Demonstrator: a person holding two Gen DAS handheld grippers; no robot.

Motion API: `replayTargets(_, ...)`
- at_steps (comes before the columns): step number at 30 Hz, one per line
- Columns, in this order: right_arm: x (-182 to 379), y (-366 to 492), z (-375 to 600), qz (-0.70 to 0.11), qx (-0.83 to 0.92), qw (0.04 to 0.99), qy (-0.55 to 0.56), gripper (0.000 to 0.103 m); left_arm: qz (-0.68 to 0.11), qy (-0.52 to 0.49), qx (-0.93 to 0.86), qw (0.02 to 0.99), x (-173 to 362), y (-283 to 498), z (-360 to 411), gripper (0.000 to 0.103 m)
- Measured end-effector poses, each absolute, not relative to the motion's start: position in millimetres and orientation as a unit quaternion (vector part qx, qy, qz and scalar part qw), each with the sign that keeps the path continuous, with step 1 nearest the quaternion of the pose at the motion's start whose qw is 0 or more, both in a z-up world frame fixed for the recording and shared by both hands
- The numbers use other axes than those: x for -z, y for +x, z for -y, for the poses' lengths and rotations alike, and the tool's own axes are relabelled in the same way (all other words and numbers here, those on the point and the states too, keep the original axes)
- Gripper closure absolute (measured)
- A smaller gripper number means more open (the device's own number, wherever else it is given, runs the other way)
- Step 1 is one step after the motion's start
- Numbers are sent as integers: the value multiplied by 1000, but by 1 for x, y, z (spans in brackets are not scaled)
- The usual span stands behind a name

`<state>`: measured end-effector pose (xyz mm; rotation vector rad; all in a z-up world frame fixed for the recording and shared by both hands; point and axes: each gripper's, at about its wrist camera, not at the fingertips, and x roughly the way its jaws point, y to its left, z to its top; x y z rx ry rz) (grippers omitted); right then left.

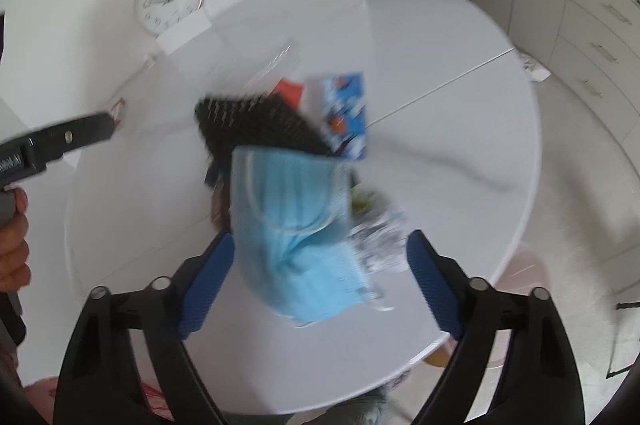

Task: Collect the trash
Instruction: 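Grasp the blue mask with the right tool while the left tool grasps the black mesh bag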

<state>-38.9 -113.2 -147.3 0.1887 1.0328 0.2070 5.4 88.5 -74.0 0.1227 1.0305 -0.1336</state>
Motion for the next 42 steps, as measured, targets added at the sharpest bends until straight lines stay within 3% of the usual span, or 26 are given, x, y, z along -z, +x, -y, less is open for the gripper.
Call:
replayTargets(2,157,-38,101,-499,-103,857,83,24,-498,62,77,862,81,6,-91,8)
replayTargets(5,175,-33,85,-516,-98,848,69,40,-498,73,96,859,87,7,-94,8)
replayTargets(7,180,-31,81,-523,-96,844,71,62,-500,78,107,856,90,9,-94,8)
replayTargets(9,182,-33,80,-526,-101,840,81,74,-500,80,118,854,93,12,-95,8)
replayTargets(17,159,-44,97,-506,-101,848,126,80,-492,74,163,852,98,28,-82,8)
replayTargets(24,143,-56,115,-489,-100,851,160,80,-546,13,207,812,133,68,-54,8)
replayTargets(26,141,-60,122,-485,-97,853,168,80,-565,-21,211,797,146,78,-50,13)
replayTargets(29,137,-65,129,-480,-91,854,179,80,-590,-74,211,776,161,90,-45,35)
replayTargets(31,134,-70,138,-475,-87,854,192,80,-598,-93,214,767,167,91,-41,56)
replayTargets(34,127,-74,146,-465,-83,858,202,80,-598,-97,214,767,168,90,-37,76)
replayTargets(42,98,-97,196,-416,-44,877,236,80,-548,-106,231,797,121,76,-33,87)
